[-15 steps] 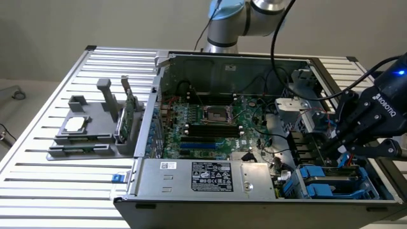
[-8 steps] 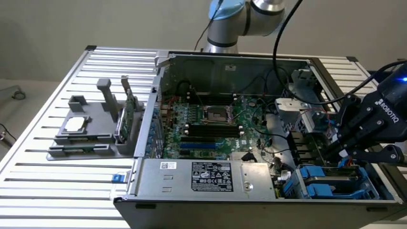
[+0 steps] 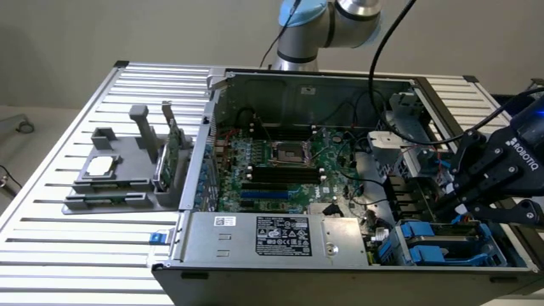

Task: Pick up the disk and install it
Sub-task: 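Insert the second disk wire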

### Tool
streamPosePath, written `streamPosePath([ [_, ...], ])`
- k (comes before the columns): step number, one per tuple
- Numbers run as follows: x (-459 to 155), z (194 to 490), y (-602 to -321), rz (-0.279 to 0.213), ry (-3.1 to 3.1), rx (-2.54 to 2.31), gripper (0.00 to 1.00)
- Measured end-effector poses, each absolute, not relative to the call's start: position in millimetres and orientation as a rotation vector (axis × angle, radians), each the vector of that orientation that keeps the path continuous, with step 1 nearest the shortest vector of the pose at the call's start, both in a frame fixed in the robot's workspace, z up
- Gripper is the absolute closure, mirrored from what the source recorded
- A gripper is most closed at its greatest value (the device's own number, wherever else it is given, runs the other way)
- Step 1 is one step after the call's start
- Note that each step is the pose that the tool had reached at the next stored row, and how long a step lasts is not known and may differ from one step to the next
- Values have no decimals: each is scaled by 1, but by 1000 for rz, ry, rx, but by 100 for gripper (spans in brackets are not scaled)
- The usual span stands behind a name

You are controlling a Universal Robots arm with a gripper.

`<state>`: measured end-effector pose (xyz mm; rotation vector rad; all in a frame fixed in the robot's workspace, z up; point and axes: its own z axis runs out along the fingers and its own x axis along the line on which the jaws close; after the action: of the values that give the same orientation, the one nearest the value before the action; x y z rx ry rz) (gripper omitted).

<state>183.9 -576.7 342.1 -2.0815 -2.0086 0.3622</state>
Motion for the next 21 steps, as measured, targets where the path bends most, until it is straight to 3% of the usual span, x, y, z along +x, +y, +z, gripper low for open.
streamPosePath([
  [21,206,330,-584,456,-1943,-2008,84],
])
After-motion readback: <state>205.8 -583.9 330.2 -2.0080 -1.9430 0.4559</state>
